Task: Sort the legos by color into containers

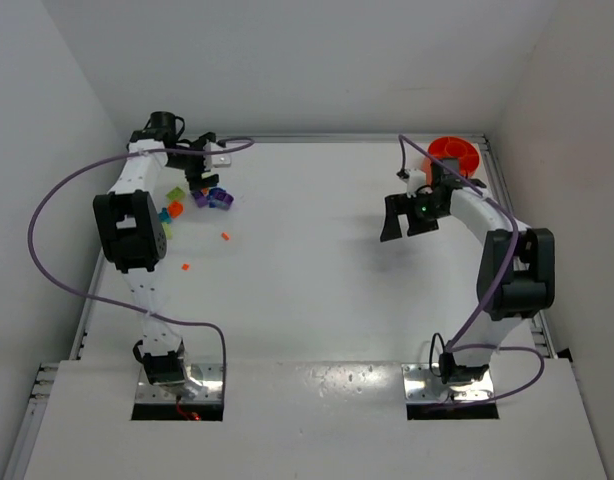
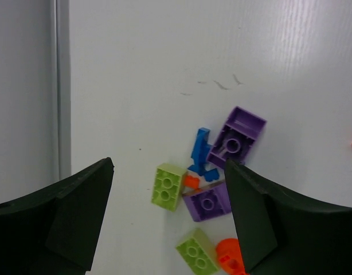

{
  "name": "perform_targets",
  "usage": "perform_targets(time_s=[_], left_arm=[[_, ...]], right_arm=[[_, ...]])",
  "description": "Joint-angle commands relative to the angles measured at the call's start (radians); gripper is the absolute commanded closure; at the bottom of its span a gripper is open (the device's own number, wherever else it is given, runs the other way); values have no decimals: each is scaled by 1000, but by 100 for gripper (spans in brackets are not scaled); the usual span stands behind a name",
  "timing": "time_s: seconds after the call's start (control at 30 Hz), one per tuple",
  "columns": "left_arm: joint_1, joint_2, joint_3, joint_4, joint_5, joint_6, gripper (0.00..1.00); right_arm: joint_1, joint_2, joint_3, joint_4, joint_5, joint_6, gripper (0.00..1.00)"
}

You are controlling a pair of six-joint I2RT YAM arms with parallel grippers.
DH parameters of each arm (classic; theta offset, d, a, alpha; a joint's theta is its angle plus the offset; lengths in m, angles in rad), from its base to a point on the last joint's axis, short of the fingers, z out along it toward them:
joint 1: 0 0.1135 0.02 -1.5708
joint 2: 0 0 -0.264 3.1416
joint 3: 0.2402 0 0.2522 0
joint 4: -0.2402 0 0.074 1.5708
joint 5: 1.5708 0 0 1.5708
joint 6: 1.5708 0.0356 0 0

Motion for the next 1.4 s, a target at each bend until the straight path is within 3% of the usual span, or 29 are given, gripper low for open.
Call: perform_targets(time_s=[0.0, 0.27, 0.77, 1.13, 1.37], left_arm=[[15, 67, 122, -123, 75, 137, 16], [15, 156, 218, -310, 34, 273, 13], [6, 185, 146, -306, -14, 338, 10], [-34, 194, 121, -267, -34, 347, 28], [-54, 213, 121, -247, -54, 338, 32]], right_arm=[[-2, 24, 56, -22, -42, -35, 0], [-2, 44, 65, -31, -51, -44, 0], [-2, 111, 105, -59, -60, -53, 0], [-2, 111, 96, -59, -60, -53, 0], [-2, 121, 96, -68, -60, -53, 0]])
